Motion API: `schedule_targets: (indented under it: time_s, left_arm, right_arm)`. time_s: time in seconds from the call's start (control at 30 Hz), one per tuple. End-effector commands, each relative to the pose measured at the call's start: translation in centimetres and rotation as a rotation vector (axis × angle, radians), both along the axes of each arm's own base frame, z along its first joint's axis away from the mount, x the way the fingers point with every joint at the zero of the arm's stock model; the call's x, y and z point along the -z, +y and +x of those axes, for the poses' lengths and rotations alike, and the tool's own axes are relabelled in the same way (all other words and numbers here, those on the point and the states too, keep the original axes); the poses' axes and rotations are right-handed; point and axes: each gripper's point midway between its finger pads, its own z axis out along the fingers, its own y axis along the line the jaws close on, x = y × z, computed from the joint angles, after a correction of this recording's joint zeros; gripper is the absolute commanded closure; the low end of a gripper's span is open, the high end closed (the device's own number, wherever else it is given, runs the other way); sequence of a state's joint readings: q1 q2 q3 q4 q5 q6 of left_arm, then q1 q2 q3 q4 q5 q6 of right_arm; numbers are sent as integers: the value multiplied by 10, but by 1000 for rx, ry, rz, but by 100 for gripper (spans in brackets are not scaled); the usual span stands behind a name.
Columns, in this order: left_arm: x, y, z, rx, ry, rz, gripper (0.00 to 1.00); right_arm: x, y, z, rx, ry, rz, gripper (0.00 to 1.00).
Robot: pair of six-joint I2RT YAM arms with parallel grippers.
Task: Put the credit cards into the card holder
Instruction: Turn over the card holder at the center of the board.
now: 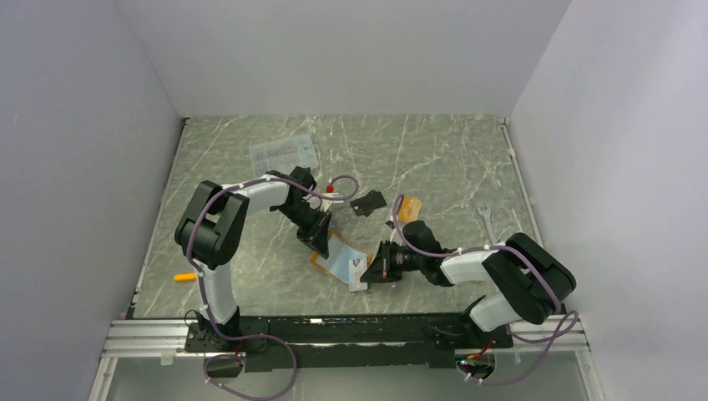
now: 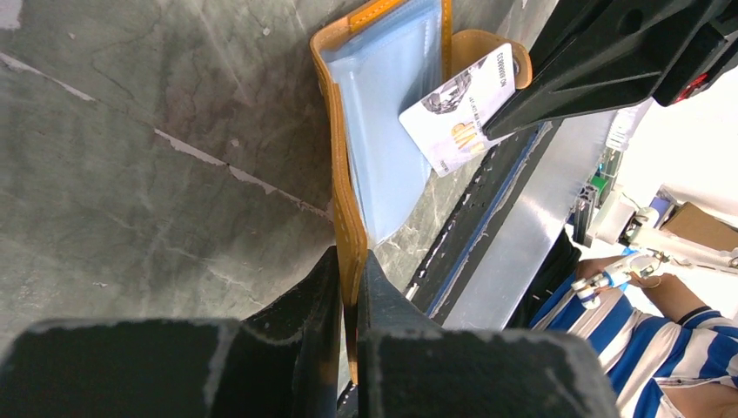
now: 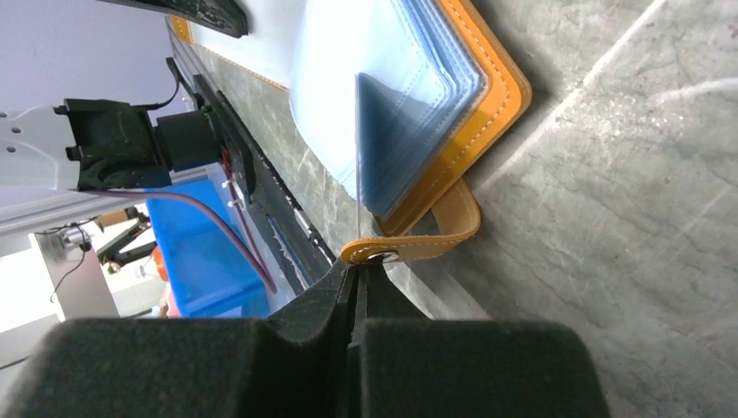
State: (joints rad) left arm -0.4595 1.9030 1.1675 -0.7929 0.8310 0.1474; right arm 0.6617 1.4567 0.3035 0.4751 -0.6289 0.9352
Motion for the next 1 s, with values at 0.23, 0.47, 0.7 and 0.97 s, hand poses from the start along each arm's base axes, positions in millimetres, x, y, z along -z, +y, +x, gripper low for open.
schedule_targets:
  time_s: [0.23,0.47,0.7,0.97]
  left_arm:
    - [11,13,16,-21,-35,51,96]
    - [8,9,14,-18,-28,34,96]
    - [5,6,11,-7,-22,20,97]
    - [4,4,10,1,-22,10,97]
  right_arm:
    - [7,-21,-19,39,-6,-12,100]
    - [6,-19,-17,37,-14,-10,100]
    - [3,-11,-10,25,-18,11,100]
    - [-1,-6,-5,18,-30,22,100]
